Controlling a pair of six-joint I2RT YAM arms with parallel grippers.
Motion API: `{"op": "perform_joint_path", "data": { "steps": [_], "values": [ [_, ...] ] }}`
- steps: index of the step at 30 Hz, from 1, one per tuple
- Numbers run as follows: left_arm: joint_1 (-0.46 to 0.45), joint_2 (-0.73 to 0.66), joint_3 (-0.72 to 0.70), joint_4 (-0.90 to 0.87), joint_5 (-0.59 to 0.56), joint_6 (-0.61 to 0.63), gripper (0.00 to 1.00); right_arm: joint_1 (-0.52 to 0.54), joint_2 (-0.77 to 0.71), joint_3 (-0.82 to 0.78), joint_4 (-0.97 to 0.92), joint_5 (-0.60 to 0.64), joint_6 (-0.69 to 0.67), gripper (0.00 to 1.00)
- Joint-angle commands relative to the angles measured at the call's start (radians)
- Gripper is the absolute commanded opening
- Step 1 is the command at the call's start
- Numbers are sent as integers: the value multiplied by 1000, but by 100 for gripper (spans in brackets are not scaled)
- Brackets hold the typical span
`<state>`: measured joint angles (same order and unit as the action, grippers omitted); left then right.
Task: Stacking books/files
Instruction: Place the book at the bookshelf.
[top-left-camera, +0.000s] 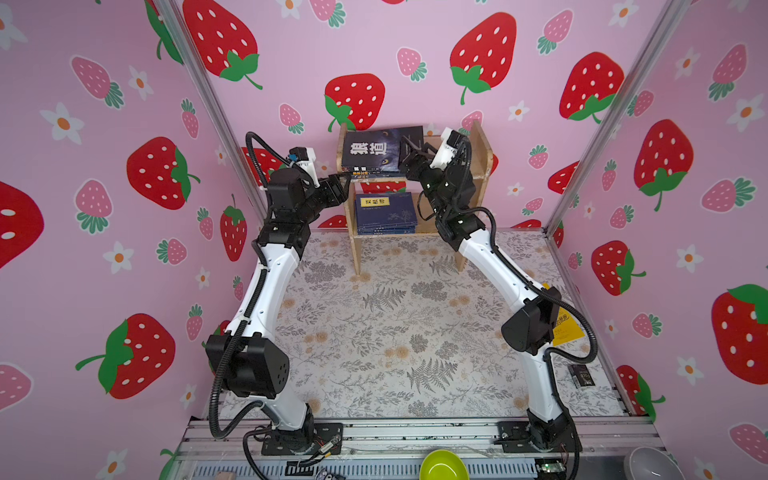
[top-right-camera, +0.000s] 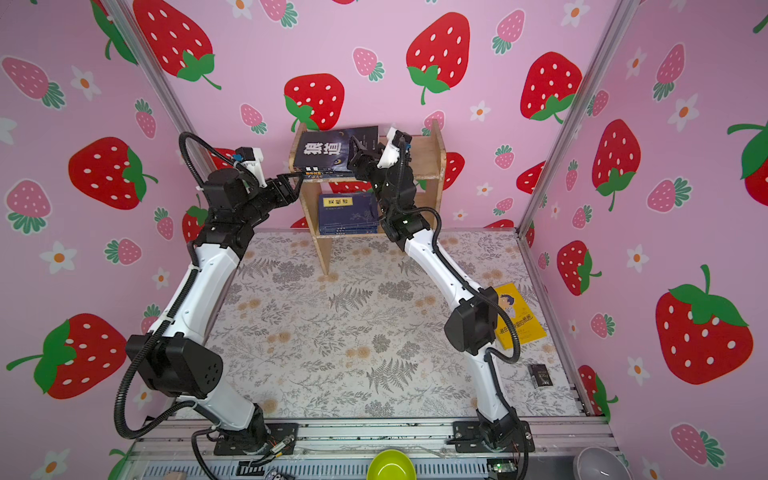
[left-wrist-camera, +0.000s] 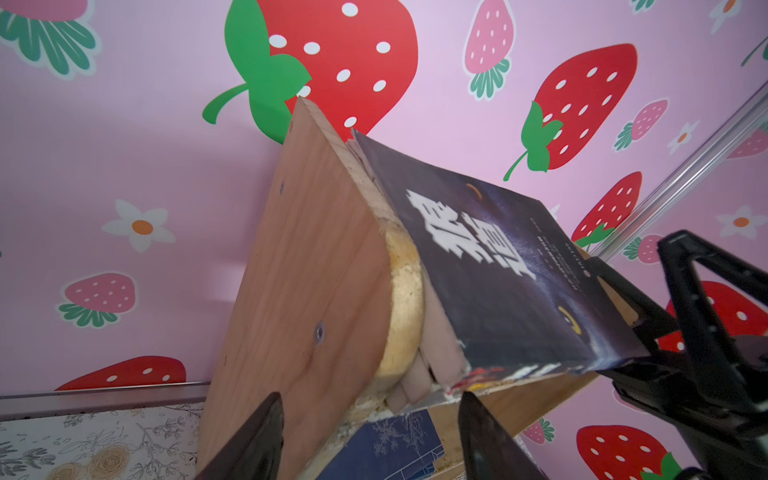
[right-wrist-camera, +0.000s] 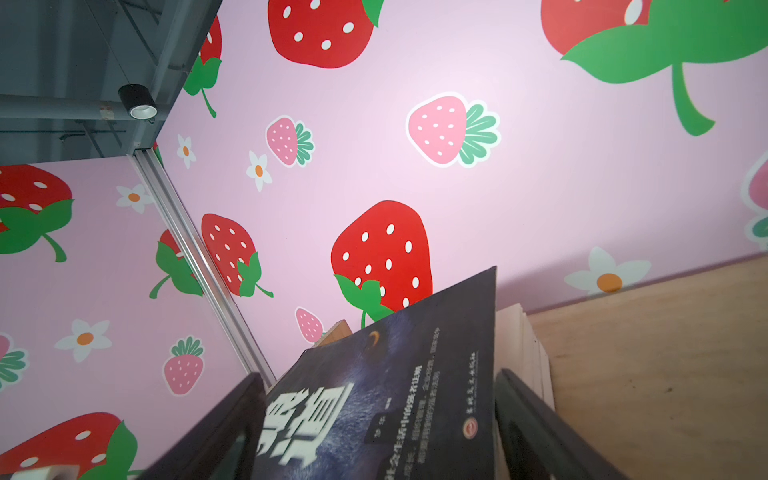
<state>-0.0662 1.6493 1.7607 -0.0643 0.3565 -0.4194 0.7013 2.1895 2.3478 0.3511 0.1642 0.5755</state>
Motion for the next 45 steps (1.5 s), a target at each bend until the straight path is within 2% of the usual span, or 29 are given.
{"op": "perform_joint_path", "data": {
  "steps": [1, 2, 8, 14, 18, 23, 30, 36, 45],
  "values": [
    [2, -66, -12, 13, -5, 13, 69, 5, -11, -68, -99, 20, -69, 97],
    [2, -78, -23, 12, -2, 13, 70, 4, -38, -91, -93, 41, -96, 99],
    [1, -140, -84, 11, -1, 26, 73, -17, -167, -197, -77, 90, -204, 100],
    [-1, -141, -81, -2, 20, 25, 74, -52, -295, -372, -29, 80, -213, 100],
    [-6, -120, -67, -7, 45, 20, 74, -75, -350, -468, 14, -7, -212, 100],
    [-19, -72, -3, -50, 67, 40, 74, -80, -393, -544, 17, -135, -276, 99],
    [-21, 5, 82, -60, 78, 32, 73, -79, -410, -582, 8, -201, -299, 96],
    [-25, 54, 138, -63, 85, 19, 73, -78, -418, -609, 19, -175, -298, 97],
    [-28, 47, 135, -65, 60, 25, 72, -78, -315, -472, -6, -129, -257, 92]
  ]
}}
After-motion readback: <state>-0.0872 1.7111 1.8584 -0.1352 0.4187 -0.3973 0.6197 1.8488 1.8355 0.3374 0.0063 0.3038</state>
